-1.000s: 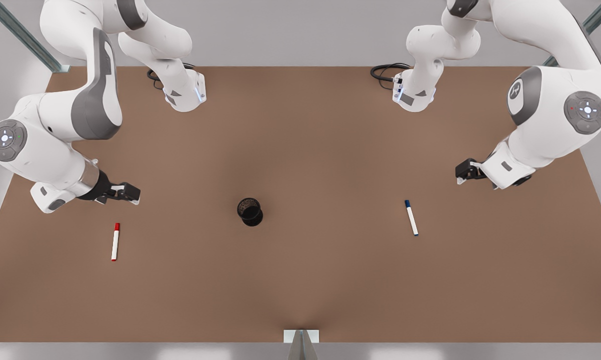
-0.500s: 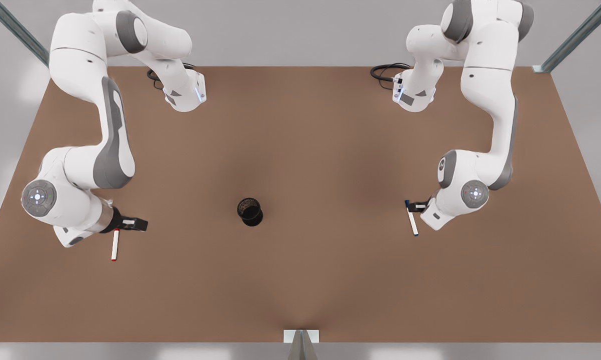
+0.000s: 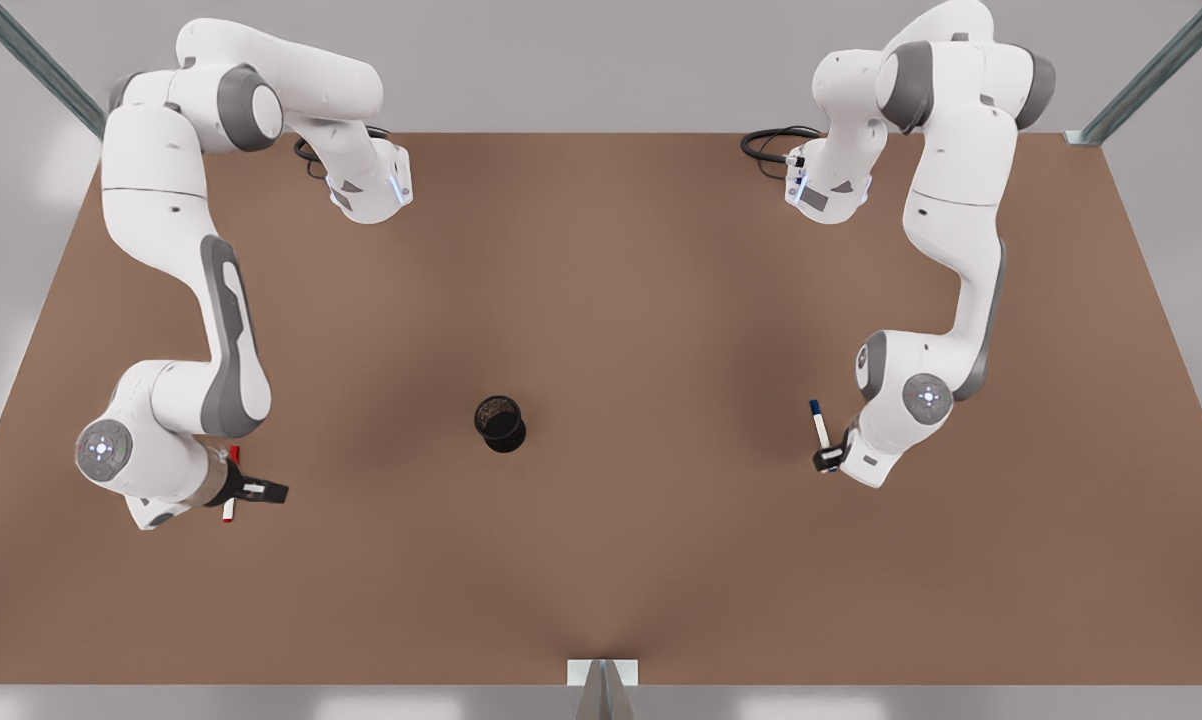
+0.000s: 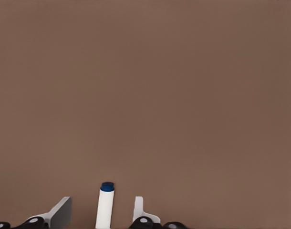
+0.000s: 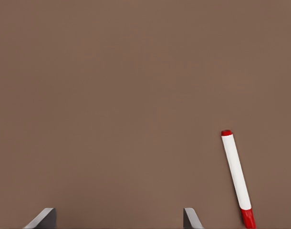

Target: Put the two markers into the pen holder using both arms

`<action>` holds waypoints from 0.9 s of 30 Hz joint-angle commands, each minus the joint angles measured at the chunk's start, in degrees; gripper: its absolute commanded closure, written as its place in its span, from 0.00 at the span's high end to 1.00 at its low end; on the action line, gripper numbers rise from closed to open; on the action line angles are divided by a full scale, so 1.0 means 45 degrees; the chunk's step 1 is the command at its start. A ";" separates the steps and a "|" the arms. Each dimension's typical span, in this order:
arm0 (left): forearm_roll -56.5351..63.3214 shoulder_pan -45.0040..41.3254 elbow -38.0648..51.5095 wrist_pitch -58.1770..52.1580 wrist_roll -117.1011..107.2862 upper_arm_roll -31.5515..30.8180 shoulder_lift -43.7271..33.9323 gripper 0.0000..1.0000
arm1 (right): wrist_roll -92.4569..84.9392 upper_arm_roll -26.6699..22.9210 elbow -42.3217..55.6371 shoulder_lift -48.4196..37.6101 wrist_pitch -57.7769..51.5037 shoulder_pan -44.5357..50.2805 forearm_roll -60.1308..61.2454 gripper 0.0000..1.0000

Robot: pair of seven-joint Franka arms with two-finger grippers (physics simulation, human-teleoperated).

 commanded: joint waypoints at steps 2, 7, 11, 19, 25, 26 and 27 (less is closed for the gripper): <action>0.0307 -0.0012 0.0007 0.0434 -0.1740 0.0000 0.0180 0.70 | -0.1100 -0.0017 0.0014 0.0231 0.1136 -0.0079 -0.0024 1.00; 0.0503 -0.0012 -0.0012 0.0434 -0.1721 0.0000 0.0355 0.66 | -0.1315 -0.0095 0.0073 0.0680 0.1350 -0.0235 -0.0044 1.00; 0.0503 -0.0031 -0.0032 0.0356 -0.1311 0.0000 0.0492 0.62 | -0.2662 -0.0252 0.0287 0.1247 0.1488 -0.0859 -0.0024 1.00; 0.0503 -0.0032 -0.0090 0.0160 -0.1174 0.0000 0.0512 0.54 | -0.4850 -0.0682 0.0327 0.1442 0.1410 -0.1680 -0.0024 1.00; 0.0503 -0.0032 -0.0090 0.0160 -0.1174 0.0000 0.0609 0.49 | -0.4870 -0.0643 0.0346 0.1930 0.1507 -0.1817 -0.0317 1.00; 0.0503 -0.0032 -0.0071 0.0160 -0.1174 0.0000 0.0629 0.48 | -0.4870 -0.0642 0.0482 0.2281 0.1546 -0.1817 -0.0337 1.00; 0.0503 -0.0032 -0.0071 0.0160 -0.1174 0.0000 0.0629 0.45 | -0.4831 -0.0623 0.0893 0.2652 0.1527 -0.1739 -0.0356 1.00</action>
